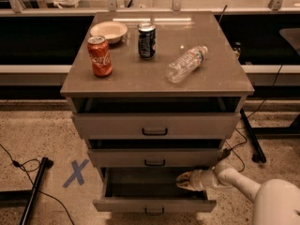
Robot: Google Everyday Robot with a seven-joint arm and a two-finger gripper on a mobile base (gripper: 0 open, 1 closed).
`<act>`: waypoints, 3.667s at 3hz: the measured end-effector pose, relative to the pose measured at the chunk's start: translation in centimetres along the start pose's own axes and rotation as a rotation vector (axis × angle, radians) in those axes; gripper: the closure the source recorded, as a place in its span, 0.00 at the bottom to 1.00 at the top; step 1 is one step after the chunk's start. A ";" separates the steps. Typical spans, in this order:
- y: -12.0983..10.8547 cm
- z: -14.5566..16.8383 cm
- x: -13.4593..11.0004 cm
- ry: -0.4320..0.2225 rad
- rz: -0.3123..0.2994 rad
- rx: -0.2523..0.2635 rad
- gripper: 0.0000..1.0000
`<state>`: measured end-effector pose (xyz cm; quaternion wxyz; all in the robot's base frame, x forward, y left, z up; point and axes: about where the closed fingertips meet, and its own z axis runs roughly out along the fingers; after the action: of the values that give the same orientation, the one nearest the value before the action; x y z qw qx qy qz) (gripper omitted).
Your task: Open bottom drawer
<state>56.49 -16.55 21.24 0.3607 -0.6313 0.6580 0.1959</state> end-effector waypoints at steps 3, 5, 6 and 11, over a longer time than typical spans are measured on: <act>4.7 3.3 3.1 0.004 -0.043 -0.128 0.83; 6.7 2.9 3.1 -0.010 -0.083 -0.174 1.00; 9.6 1.7 2.3 -0.046 -0.144 -0.230 1.00; 12.7 -5.4 -3.5 -0.235 -0.152 -0.170 0.96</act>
Offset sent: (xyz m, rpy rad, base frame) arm -0.0282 -0.0004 -0.0567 -0.0132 0.0541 0.0805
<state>42.72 -16.36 24.80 0.3944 -0.6803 0.5426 0.2954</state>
